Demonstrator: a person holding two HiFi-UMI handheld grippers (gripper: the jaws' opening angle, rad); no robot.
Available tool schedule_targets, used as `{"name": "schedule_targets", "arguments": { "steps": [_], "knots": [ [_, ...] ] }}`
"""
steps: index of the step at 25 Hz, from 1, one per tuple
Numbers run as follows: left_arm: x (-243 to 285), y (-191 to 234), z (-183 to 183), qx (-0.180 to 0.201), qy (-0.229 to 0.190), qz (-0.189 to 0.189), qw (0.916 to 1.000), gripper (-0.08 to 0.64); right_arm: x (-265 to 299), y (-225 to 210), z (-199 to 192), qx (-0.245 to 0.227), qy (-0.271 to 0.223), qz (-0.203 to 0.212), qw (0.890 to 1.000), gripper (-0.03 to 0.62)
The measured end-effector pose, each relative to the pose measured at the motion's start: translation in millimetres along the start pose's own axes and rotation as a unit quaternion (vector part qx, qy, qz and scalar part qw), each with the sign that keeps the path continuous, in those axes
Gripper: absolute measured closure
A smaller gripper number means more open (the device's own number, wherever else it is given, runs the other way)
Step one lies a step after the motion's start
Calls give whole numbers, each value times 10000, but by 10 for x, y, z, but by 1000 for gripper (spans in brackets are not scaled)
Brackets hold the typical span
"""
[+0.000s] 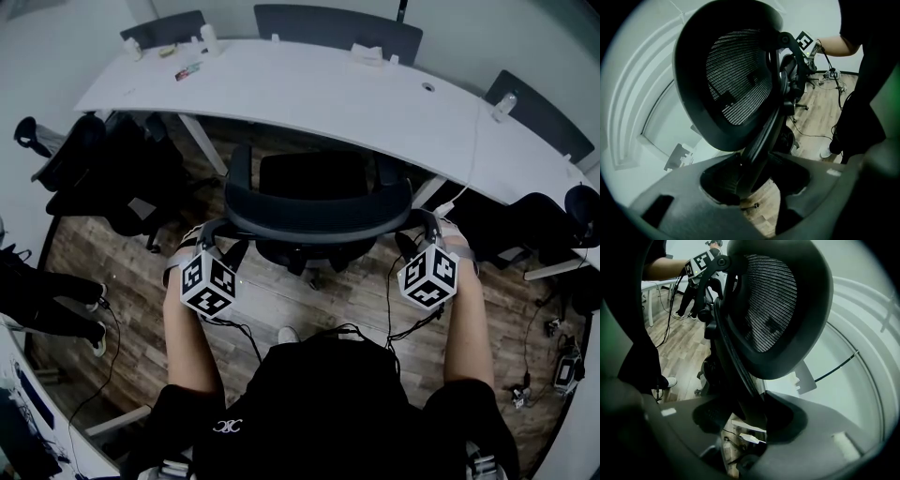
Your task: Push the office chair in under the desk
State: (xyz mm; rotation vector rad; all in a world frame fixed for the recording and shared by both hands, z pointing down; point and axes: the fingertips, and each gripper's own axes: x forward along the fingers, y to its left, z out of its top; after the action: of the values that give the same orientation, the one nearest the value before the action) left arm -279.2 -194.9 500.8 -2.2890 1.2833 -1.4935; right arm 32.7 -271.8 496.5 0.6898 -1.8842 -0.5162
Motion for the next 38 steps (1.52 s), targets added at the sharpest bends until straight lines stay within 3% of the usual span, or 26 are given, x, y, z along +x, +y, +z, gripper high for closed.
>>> {"name": "schedule_targets", "arguments": {
  "steps": [14, 38],
  "knots": [
    [130, 212, -21, -170, -221, -204, 9994, 370, 102, -71, 84, 464, 3, 70, 9989, 373],
    [782, 1117, 23, -183, -388, -483, 9979, 370, 731, -598, 366, 1021, -21, -245, 9945, 367]
  ]
}}
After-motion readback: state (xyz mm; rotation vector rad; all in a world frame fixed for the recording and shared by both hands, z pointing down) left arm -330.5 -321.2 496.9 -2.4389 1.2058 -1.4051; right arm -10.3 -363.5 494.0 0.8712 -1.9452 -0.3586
